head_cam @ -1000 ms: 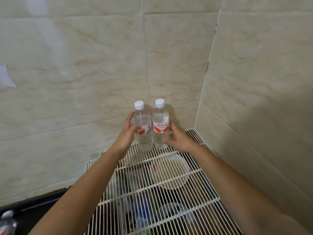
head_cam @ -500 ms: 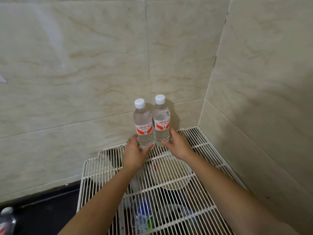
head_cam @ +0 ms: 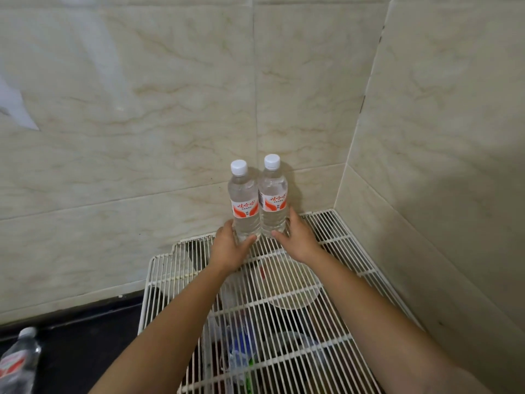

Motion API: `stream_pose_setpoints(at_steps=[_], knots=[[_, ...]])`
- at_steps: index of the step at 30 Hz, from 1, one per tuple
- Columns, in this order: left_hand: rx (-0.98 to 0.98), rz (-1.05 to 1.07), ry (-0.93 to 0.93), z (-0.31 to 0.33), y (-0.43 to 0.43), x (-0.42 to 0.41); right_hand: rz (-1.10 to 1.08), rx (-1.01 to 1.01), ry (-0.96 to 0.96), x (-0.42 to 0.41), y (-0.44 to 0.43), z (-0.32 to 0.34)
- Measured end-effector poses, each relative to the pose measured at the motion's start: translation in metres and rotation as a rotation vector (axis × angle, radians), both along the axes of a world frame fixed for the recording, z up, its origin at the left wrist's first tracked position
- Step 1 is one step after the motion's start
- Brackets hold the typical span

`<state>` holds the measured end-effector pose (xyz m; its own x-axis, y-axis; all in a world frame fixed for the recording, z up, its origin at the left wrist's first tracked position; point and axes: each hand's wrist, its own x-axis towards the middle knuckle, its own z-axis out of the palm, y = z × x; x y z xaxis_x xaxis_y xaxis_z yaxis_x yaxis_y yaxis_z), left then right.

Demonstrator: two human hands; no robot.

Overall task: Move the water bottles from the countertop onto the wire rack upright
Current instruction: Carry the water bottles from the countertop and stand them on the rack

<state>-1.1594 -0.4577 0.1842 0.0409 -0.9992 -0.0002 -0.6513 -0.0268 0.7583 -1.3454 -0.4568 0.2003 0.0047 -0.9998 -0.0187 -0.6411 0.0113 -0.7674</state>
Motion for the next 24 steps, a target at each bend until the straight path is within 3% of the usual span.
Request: stream_pose_setpoints(at_steps=[2, 4, 6, 8, 12, 15, 24], knots=[[-0.011, -0.023, -0.129, 0.009, 0.020, 0.010, 0.013, -0.015, 0.053, -0.002, 0.017, 0.005], [-0.106, -0.022, -0.335, 0.017, 0.049, 0.023, 0.025, -0.065, 0.240, -0.007, 0.035, 0.008], [-0.284, -0.016, -0.526, 0.023, 0.086, 0.038, 0.040, -0.216, 0.465, -0.009, 0.054, 0.007], [-0.394, 0.035, -0.646, 0.026, 0.124, 0.055, 0.080, -0.381, 0.547, -0.004, 0.072, 0.006], [-0.352, 0.231, -0.776, 0.021, 0.204, 0.097, 0.177, -0.545, 0.515, 0.040, 0.103, -0.010], [-0.259, 0.366, -0.864, 0.021, 0.262, 0.136, 0.282, -0.550, 0.496, 0.090, 0.129, -0.017], [-0.166, 0.668, -0.896, 0.041, 0.397, 0.263, 0.552, -0.618, 0.413, 0.247, 0.218, 0.007]])
